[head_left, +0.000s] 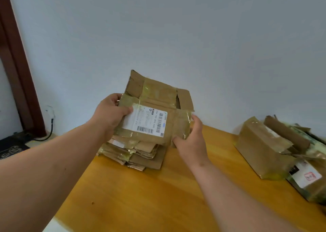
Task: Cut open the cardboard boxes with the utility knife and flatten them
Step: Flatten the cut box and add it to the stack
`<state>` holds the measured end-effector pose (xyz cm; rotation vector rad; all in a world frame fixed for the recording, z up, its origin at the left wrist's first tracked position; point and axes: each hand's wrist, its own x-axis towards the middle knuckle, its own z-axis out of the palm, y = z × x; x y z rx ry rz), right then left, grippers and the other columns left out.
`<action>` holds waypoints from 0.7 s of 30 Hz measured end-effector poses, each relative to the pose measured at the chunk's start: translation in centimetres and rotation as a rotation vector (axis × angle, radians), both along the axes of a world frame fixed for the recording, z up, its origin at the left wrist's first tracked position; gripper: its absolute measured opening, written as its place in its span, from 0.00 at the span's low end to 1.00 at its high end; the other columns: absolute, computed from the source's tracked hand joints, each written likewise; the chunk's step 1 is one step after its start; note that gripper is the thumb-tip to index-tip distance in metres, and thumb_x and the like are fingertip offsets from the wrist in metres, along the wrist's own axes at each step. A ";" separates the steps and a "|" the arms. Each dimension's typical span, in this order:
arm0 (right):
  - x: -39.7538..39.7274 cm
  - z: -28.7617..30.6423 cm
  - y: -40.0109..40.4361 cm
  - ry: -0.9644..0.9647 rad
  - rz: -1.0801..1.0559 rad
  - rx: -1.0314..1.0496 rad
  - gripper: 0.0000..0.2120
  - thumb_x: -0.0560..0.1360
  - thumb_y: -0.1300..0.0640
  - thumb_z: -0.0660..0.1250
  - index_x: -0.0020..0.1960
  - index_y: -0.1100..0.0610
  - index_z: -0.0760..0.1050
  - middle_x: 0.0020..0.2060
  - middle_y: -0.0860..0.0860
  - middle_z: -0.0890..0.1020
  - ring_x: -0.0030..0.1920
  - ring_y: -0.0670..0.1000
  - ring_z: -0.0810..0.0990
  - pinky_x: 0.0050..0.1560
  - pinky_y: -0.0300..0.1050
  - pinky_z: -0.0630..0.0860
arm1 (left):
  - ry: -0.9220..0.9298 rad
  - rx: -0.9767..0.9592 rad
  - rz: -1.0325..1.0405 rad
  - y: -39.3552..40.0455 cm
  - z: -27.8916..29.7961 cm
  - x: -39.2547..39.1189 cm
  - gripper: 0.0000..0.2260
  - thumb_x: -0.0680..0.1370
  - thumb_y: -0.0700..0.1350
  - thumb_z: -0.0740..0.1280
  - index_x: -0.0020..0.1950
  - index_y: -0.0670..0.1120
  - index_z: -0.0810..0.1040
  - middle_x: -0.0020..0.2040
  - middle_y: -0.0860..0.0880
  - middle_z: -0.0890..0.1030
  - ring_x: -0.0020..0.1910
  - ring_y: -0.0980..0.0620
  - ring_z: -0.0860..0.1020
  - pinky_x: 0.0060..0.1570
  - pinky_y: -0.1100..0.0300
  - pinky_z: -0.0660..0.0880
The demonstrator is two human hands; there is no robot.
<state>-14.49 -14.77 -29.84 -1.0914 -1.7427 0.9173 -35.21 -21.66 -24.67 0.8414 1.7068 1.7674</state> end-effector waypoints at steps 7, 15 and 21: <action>-5.3 0.7 3.9 -0.227 0.027 0.148 0.32 0.78 0.57 0.68 0.78 0.49 0.59 0.70 0.51 0.67 0.68 0.50 0.70 0.61 0.36 0.64 | 0.089 -0.036 0.000 5.1 0.8 -5.6 0.20 0.77 0.37 0.69 0.65 0.52 0.69 0.50 0.49 0.82 0.42 0.47 0.83 0.33 0.53 0.80; -8.3 -2.1 7.2 -0.618 0.080 0.141 0.35 0.78 0.42 0.61 0.80 0.49 0.53 0.68 0.52 0.68 0.68 0.54 0.67 0.72 0.60 0.60 | 0.841 -0.519 0.064 11.0 -2.1 -9.3 0.28 0.77 0.46 0.67 0.75 0.53 0.61 0.66 0.45 0.74 0.59 0.42 0.75 0.54 0.49 0.75; -8.1 -4.3 7.9 -0.863 0.016 0.271 0.31 0.79 0.34 0.49 0.78 0.46 0.58 0.70 0.51 0.59 0.70 0.56 0.58 0.71 0.59 0.54 | 1.367 -0.746 -0.029 12.3 -6.1 -8.0 0.21 0.81 0.57 0.52 0.74 0.57 0.63 0.73 0.49 0.64 0.70 0.43 0.62 0.66 0.45 0.63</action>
